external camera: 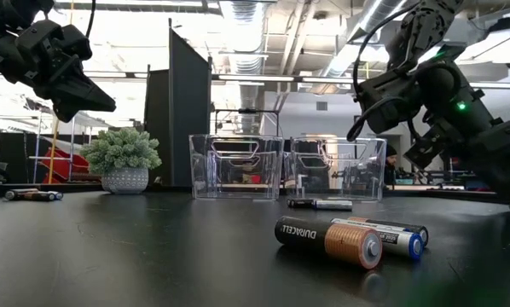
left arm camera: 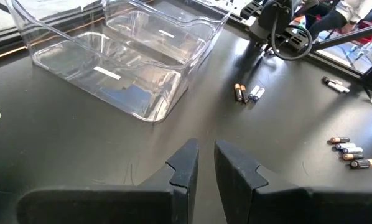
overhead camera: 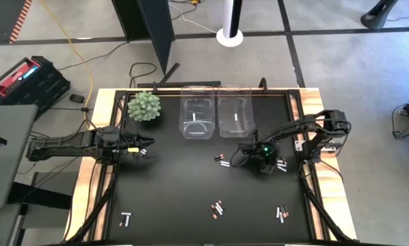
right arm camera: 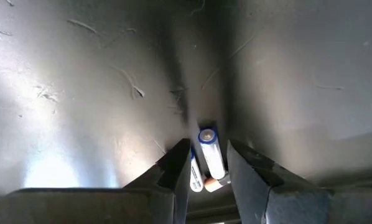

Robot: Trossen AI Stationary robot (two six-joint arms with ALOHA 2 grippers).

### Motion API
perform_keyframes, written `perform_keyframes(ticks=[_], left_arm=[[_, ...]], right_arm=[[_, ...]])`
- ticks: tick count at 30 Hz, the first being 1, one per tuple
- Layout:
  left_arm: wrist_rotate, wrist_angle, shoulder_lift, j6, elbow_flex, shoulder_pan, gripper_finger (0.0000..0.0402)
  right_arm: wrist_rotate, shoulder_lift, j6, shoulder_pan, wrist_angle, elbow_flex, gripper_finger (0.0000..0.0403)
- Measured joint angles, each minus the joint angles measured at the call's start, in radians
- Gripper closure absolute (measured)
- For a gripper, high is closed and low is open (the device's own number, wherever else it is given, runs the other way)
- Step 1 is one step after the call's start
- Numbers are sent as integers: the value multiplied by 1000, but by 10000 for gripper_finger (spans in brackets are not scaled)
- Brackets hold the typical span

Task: Sort batteries
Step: Put the white battery into the right transparent bin

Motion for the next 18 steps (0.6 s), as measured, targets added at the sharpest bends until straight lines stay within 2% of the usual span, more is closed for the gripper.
perform_keyframes(ticks=[12,18], left_arm=[[0,0,0,0,0,0,352],[0,0,0,0,0,0,352]], right_arm=[[-2,-2,59,0,65,-62,283],[-6,-2,61,0,82,-63,314]])
